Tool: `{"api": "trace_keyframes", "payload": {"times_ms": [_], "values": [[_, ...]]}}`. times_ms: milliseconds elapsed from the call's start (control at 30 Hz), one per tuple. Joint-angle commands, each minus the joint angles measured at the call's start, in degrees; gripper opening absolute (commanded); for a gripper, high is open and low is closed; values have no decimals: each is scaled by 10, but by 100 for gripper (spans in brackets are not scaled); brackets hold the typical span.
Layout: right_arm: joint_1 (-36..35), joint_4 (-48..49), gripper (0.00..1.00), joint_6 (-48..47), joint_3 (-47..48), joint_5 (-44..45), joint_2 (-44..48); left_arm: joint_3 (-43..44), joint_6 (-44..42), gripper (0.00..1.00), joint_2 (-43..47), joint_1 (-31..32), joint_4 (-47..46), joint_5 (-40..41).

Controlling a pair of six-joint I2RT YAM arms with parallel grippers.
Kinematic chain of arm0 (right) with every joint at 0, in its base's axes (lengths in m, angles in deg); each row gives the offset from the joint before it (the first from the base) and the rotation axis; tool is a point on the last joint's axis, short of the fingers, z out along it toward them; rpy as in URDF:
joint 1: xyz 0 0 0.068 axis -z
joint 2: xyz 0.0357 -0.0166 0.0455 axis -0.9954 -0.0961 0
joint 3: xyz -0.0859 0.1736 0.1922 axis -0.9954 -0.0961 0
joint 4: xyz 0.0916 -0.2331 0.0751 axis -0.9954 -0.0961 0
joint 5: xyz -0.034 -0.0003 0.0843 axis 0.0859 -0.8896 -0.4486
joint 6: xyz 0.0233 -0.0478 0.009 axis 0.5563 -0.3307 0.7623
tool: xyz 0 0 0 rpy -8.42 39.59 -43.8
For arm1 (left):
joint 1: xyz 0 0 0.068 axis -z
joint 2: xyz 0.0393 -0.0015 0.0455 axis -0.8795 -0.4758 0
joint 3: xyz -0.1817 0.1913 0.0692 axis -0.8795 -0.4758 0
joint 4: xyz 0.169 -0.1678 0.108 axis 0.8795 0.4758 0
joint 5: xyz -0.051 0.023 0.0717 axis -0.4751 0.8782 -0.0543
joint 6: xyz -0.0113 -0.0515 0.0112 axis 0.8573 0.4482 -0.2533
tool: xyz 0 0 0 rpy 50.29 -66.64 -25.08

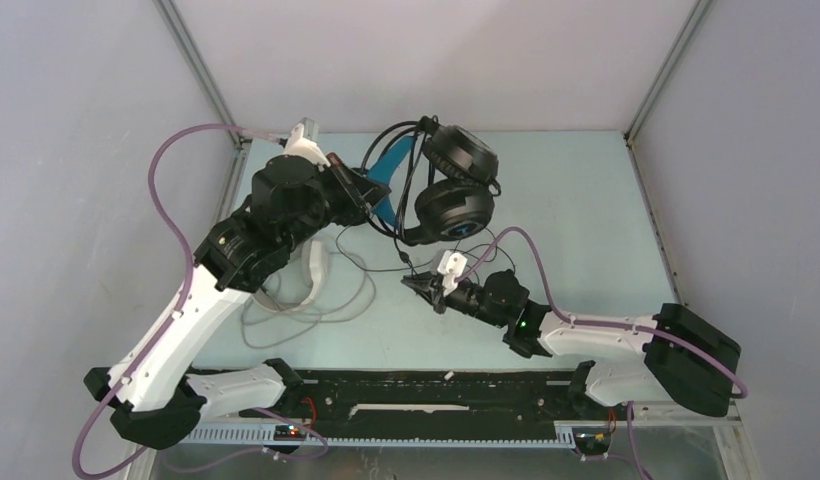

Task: Wrap the headphones
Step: Wrap the headphones cable around the headphones.

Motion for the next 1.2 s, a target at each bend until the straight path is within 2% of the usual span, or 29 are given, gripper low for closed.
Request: {"api": "trace_keyframes", "payload": {"times_ms": [0,167,467,600,733,833,967,1167], "values": [[35,-26,0,32,13,-25,49,21,-53,0,32,-2,-113,-128],[68,-83,0,47,13,-52,110,19,-109,0,30,-18,-122,-228],[149,-207,0,83,13,-65,203,60,-270,0,6,-62,-44,-302],[173,-271,0,91,30,-96,241,92,-398,0,-9,-62,38,-296],[173,-343,0,93,58,-129,251,64,-512,0,-6,-61,51,-297],[172,-359,0,101,61,-133,260,43,-593,0,-8,-60,63,-292],[170,-369,0,97,65,-119,281,33,-700,0,-18,-60,99,-239],[169,-358,0,23,71,-64,290,10,-839,0,-28,-61,125,-214]]}}
